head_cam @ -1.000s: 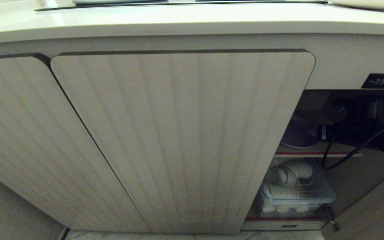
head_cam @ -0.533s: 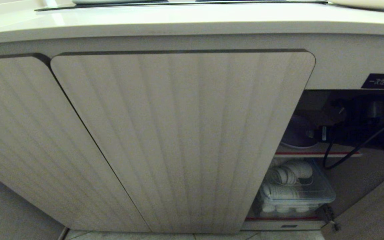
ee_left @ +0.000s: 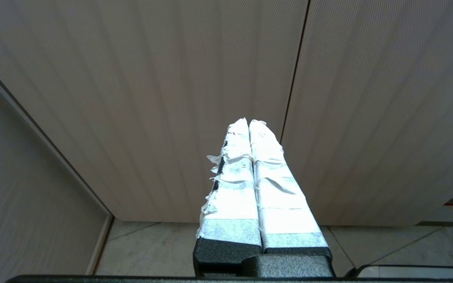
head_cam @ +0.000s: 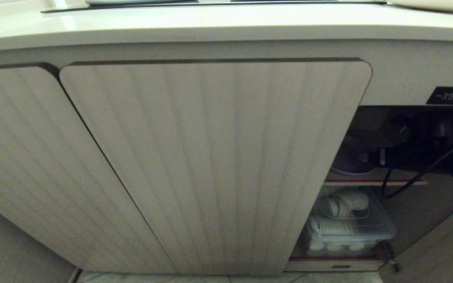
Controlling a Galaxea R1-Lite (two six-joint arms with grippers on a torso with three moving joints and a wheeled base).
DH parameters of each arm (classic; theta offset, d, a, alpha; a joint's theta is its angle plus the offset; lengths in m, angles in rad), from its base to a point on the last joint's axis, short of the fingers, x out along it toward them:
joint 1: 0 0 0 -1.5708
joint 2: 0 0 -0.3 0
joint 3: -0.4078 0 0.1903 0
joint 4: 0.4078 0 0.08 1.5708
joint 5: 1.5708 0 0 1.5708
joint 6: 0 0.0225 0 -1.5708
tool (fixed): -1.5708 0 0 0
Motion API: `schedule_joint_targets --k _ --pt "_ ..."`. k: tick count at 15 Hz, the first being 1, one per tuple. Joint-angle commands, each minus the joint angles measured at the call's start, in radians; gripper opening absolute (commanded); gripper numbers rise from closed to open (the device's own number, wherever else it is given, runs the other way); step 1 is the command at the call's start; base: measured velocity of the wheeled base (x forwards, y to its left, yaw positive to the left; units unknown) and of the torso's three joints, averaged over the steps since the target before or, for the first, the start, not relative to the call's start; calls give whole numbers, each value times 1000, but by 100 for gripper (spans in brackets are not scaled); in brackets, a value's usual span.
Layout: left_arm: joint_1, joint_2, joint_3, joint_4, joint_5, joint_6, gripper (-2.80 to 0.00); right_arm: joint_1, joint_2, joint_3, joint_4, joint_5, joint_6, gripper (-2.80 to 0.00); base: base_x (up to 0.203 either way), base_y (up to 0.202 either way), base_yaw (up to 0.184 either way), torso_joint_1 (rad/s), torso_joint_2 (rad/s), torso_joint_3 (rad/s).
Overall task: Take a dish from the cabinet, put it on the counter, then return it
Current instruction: Take the plate from the cabinet
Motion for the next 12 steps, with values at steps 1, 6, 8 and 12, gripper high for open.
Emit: schedule_joint_targets --k 1,6,8,12 --pt "0 0 0 0 1 0 -280 -3 8 -12 15 1 -1 0 0 0 0 0 0 0" --pt "0 0 0 0 0 0 -280 -17 33 -55 44 2 3 0 0 0 0 0 0 0" --pt "0 0 0 0 0 0 -280 -16 42 -55 44 1 27 0 0 0 0 0 0 0" --pt "0 0 0 0 1 0 -280 -16 60 -58 43 1 39 0 0 0 0 0 0 0"
